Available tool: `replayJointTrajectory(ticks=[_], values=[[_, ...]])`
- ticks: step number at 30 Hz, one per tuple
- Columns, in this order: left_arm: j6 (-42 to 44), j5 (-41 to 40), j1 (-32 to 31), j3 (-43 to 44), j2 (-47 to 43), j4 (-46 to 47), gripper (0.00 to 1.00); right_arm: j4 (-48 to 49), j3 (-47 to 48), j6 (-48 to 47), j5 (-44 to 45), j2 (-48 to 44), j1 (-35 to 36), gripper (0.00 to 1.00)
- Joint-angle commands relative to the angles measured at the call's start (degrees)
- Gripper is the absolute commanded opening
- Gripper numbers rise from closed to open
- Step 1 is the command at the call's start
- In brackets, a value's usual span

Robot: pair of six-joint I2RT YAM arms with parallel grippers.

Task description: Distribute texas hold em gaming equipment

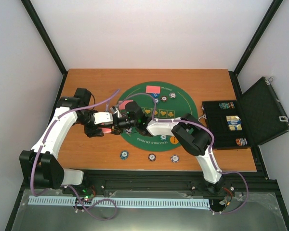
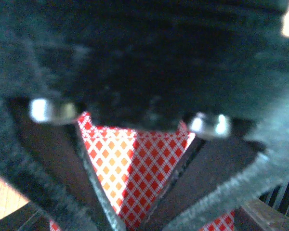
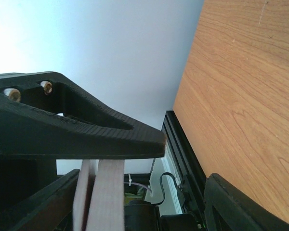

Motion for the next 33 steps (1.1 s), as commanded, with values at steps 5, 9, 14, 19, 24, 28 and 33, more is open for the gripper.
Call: replayJointTrajectory(ticks=[5, 9, 14, 19, 24, 28, 33], values=[[0.80, 0.23, -0.28, 2.45, -1.32, -1.31, 0.15, 0.95, -6.03, -1.25, -0.55, -0.58, -2.45, 0.62], [0.76, 0.32, -0.27, 2.65, -1.23, -1.31, 0.15, -2.03, -8.39, -3.82, -0.20, -3.08, -3.75, 0.56], [0.75, 0.13, -0.27, 2.65, -1.15, -1.08, 0.15, -4.09, -9.55, -5.49, -0.09, -5.16, -4.25, 0.51], [0.77, -0.18, -0.27, 2.32, -1.14, -0.86, 0.15, -4.27, -10.27, -5.49, 0.24, -7.73, -4.42, 0.40], [0.78, -0.47, -0.27, 1.74, -1.08, -0.32, 0.15, -5.87, -10.34, -5.76, 0.54, -11.69, -4.83, 0.17], [0.72, -0.38, -0.27, 1.17, -1.03, 0.10, 0.15, -7.86, -11.35, -6.38, 0.81, -15.29, -6.08, 0.08], [0.73, -0.36, -0.27, 1.03, -1.01, 0.04, 0.15, -11.86, -14.51, -9.09, 0.32, -19.28, -8.54, 0.06]])
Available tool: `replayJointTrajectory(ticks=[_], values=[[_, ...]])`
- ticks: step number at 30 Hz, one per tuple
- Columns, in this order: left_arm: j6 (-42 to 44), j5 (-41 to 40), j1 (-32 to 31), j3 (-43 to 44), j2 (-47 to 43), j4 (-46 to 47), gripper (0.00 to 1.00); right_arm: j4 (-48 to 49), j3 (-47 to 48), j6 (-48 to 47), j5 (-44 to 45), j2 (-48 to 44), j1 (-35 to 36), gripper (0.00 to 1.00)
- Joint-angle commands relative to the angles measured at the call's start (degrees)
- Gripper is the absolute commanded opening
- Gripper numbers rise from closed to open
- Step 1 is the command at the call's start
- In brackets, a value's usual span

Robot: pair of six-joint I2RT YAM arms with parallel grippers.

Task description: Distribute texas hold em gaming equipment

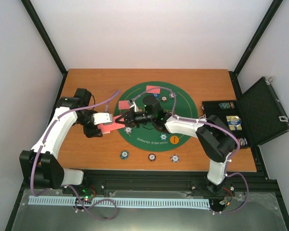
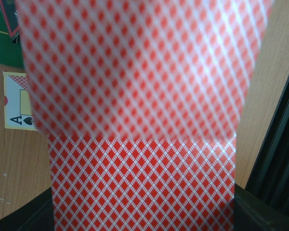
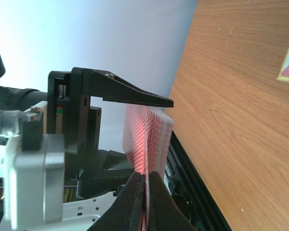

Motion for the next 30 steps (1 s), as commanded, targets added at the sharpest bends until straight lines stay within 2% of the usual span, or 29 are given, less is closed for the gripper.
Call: replayJointTrajectory(ticks=[1, 7, 14, 18, 30], values=[[0.73, 1.52, -0.28, 1.07, -0.98, 0.76, 0.15, -4.75, -3.70, -3.48, 0.12, -4.48, -2.78, 0.05], [0.87, 1.47, -0.27, 1.22, -0.98, 0.38, 0.14, -11.77, -11.89, -10.08, -1.34, -10.69, -11.00, 0.03], [0.81, 1.65, -0.31, 1.84, -0.80, -0.15, 0.15, -27.55, -16.59, -24.81, -1.04, -11.27, -21.75, 0.03], [0.75, 1.39, -0.28, 1.94, -0.64, -0.50, 0.15, -35.04, -15.43, -32.05, 2.70, -9.89, -24.20, 0.03], [1.01, 1.01, -0.27, 2.30, -0.75, -0.82, 0.14, -41.78, -5.86, -38.06, 6.35, -1.34, -26.31, 0.03]])
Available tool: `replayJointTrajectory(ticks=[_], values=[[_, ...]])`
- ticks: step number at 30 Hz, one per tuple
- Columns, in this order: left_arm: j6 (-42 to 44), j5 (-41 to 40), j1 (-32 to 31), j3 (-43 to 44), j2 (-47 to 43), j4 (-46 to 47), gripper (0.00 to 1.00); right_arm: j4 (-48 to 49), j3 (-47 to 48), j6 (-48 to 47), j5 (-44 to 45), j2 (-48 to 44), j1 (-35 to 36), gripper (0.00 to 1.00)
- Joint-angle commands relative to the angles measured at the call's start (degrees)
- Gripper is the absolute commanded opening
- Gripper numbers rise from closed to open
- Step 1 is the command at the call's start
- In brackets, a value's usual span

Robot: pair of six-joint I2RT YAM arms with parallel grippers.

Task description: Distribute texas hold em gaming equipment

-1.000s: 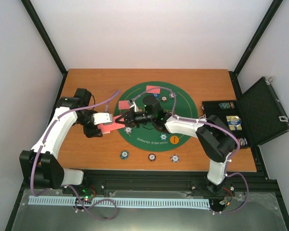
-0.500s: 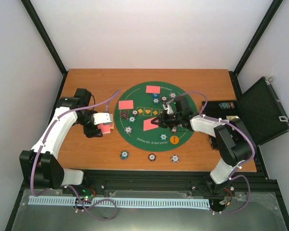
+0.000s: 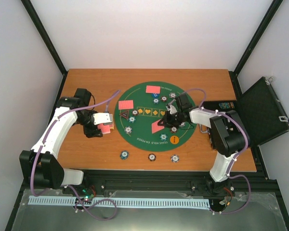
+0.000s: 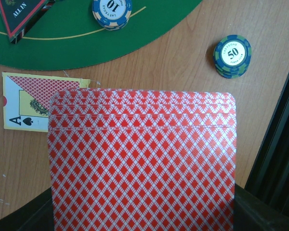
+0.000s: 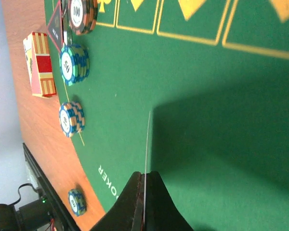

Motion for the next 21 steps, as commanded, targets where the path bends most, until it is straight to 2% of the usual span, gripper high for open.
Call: replayJointTrajectory(ticks=[1, 3, 7, 12, 18, 21], values=[[1.01, 0.69, -0.27, 2.21, -0.79, -0.72, 0.14, -4.15, 5.38, -4.16, 2.31, 4.02, -0.51, 0.03], [1.10, 0.72, -0.27, 2.11, -0.80, -0.71, 0.14, -6.39, 7.13, -5.39, 3.91, 5.23, -0.56, 0.11], [1.19, 0.92, -0.29, 1.86, -0.79, -0.92, 0.14, -13.32, 11.08, -9.70, 10.76, 6.12, -0.56, 0.36], [1.32, 1.21, -0.27, 1.93, -0.88, -1.05, 0.14, -17.35, 14.37, -11.38, 15.96, 3.44, -0.61, 0.47], [1.19, 1.51, -0.28, 2.02, -0.95, -1.06, 0.14, -19.35, 16.84, -9.75, 19.39, -0.27, 0.14, 0.51], [1.21, 1.70, -0.29, 2.19, -0.98, -1.09, 0.14, -16.38, 14.94, -6.60, 15.24, -2.92, 2.25, 0.54]])
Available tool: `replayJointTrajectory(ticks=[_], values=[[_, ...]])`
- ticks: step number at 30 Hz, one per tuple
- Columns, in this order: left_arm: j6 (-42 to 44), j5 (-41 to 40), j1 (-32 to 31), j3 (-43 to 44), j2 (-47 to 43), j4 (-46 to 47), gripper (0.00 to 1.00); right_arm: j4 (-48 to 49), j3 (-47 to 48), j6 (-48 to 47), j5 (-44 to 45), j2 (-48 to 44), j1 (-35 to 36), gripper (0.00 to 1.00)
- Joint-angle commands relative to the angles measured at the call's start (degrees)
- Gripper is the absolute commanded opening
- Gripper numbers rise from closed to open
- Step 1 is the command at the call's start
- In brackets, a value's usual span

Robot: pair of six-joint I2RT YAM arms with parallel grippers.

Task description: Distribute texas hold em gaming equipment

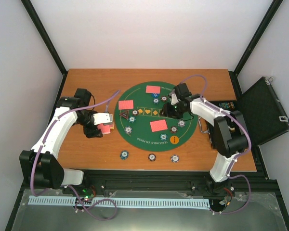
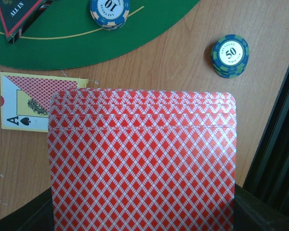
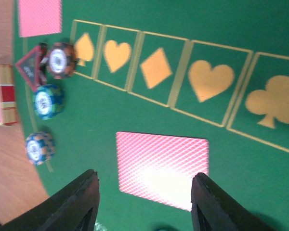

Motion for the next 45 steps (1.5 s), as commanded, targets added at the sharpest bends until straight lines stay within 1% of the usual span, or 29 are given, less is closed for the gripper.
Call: replayJointTrajectory(ticks=[1, 4, 7, 12, 17, 29, 37, 45], values=[[1.15, 1.69, -0.27, 2.27, -1.01, -0.75, 0.14, 3.25, -1.65, 4.33, -4.05, -5.35, 3.05, 0.56], [1.15, 1.78, -0.34, 2.49, -0.95, -0.64, 0.14, 13.32, -4.84, 10.99, -11.28, -7.30, 8.59, 0.66], [0.91, 2.27, -0.30, 2.71, -0.96, -0.37, 0.14, 22.50, -6.01, 18.11, -15.31, -7.07, 14.89, 0.69], [0.65, 2.67, -0.27, 2.74, -0.97, -0.39, 0.14, 37.18, -6.29, 28.84, -18.01, -4.05, 21.98, 0.69], [0.62, 2.27, -0.27, 2.63, -0.88, -0.29, 0.14, 48.23, -5.76, 36.41, -19.10, 0.53, 25.77, 0.70], [0.72, 2.24, -0.34, 2.37, -0.88, -0.04, 0.14, 58.24, -1.66, 43.49, -19.18, 8.00, 30.11, 0.67], [0.88, 2.09, -0.28, 2.32, -0.88, -0.17, 0.14, 59.04, -1.82, 44.44, -19.21, 8.53, 30.72, 0.68], [0.72, 2.15, -0.32, 2.34, -0.97, -0.04, 0.14, 60.78, 2.43, 46.54, -20.61, 11.89, 31.77, 0.70]])
